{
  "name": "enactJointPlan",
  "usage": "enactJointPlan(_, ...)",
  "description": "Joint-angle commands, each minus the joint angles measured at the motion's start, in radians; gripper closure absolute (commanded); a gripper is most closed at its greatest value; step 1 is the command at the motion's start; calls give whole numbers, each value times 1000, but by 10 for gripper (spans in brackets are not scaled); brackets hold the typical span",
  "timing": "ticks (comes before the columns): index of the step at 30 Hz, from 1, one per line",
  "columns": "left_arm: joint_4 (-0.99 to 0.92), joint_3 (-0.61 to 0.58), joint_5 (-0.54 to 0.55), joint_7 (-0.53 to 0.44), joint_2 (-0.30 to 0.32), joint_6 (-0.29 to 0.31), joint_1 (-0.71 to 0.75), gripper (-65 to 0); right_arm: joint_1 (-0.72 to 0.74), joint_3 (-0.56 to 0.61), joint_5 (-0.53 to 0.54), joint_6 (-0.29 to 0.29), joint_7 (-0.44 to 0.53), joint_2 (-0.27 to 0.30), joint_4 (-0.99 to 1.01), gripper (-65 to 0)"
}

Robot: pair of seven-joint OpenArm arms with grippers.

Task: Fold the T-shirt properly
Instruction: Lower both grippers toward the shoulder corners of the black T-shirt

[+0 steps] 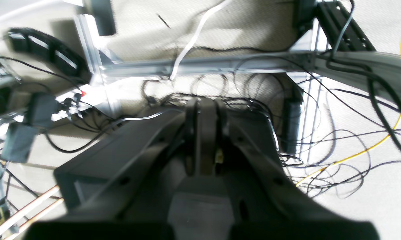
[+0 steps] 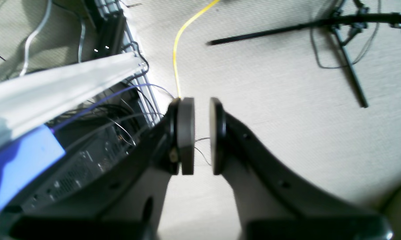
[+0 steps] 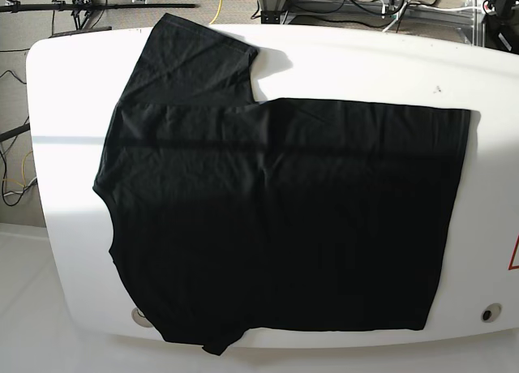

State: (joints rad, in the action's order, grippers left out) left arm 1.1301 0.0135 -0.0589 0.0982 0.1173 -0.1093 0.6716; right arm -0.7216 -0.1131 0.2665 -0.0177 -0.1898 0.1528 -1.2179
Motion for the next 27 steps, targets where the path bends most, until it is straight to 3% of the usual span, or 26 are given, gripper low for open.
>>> enactJointPlan(1, 78, -3, 2, -6, 6, -3, 57, 0, -43, -1, -4, -6, 3, 22, -60, -73)
enactJointPlan(15, 390, 4, -2, -9, 15, 5, 227, 0, -207, -14, 3, -16, 16, 50, -353, -72)
enactJointPlan(27, 638, 21, 13, 72, 25, 11, 300, 0, -304, -21, 0, -8, 2, 45, -562, -71)
